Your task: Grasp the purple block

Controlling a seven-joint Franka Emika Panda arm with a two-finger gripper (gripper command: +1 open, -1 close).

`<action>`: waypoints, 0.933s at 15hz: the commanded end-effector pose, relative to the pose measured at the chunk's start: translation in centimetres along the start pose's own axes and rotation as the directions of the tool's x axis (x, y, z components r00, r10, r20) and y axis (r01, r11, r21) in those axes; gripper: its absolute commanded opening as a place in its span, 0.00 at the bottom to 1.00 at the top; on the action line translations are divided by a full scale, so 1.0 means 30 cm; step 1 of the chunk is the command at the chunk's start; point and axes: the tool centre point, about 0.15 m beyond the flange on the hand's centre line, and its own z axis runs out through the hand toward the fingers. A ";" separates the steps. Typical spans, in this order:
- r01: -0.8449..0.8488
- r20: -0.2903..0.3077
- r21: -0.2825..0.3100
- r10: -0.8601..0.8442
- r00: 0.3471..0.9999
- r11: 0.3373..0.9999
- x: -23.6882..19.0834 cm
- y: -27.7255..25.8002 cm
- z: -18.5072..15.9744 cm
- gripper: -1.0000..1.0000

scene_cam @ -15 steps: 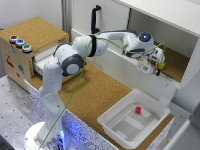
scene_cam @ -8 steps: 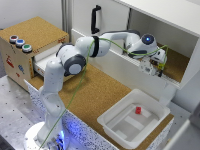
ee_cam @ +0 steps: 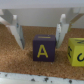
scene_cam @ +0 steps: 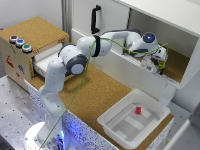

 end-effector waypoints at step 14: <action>0.146 0.147 0.080 -0.156 0.977 0.986 -0.188 -0.211 -0.350 0.00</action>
